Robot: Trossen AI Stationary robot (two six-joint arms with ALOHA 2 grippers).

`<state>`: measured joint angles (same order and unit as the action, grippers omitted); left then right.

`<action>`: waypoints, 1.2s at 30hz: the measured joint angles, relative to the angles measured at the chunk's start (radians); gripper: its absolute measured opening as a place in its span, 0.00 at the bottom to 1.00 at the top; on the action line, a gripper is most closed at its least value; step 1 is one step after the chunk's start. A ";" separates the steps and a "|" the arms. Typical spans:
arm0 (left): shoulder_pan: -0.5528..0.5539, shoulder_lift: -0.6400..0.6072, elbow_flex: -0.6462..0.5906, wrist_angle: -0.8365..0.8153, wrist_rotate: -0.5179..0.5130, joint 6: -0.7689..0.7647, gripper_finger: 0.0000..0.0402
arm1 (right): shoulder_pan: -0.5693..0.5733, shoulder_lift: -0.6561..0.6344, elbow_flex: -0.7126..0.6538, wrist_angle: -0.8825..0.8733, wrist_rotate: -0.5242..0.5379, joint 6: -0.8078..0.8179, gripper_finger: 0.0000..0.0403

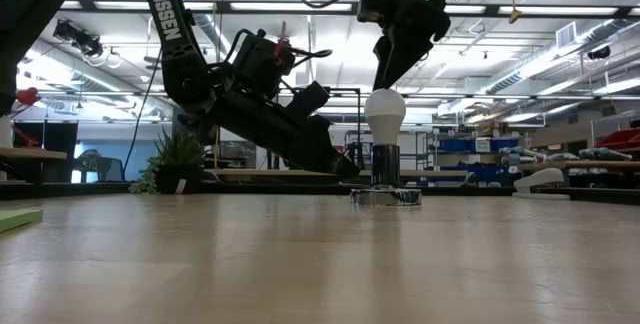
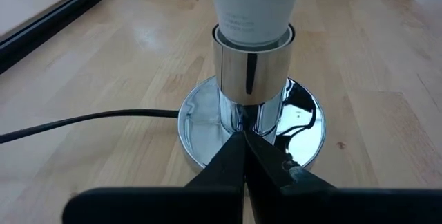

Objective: Screw lightbulb
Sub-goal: Insert the lightbulb into the lamp

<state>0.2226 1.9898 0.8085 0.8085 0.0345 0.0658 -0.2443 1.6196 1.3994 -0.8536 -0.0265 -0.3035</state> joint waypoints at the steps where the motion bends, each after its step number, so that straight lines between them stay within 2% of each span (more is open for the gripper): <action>1: 0.000 0.000 0.000 0.000 0.000 0.000 0.03 | 0.000 0.000 -0.001 -0.005 0.000 -0.003 0.81; 6: 0.000 0.000 0.000 0.000 0.000 0.000 0.03 | 0.001 0.011 -0.001 -0.006 0.000 -0.024 0.80; 14: 0.000 0.000 0.000 -0.001 0.000 0.000 0.03 | 0.001 0.073 0.002 -0.007 0.007 0.002 0.73; 19: 0.000 0.000 0.000 -0.007 0.000 0.000 0.03 | 0.000 0.076 0.003 0.000 0.014 0.130 0.71; 24: 0.000 0.000 0.000 -0.017 -0.001 -0.011 0.03 | 0.008 0.076 0.003 -0.021 0.083 0.412 0.71; 28: 0.000 0.000 0.000 -0.003 -0.004 -0.026 0.03 | 0.033 0.076 0.002 -0.027 0.135 0.562 0.71; 36: -0.010 0.000 0.001 0.036 0.016 -0.067 0.03 | 0.083 0.080 0.014 -0.018 0.205 0.513 0.71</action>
<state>0.2123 1.9896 0.8097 0.8441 0.0506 -0.0012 -0.1610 1.6993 1.4133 -0.8713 0.1783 0.2098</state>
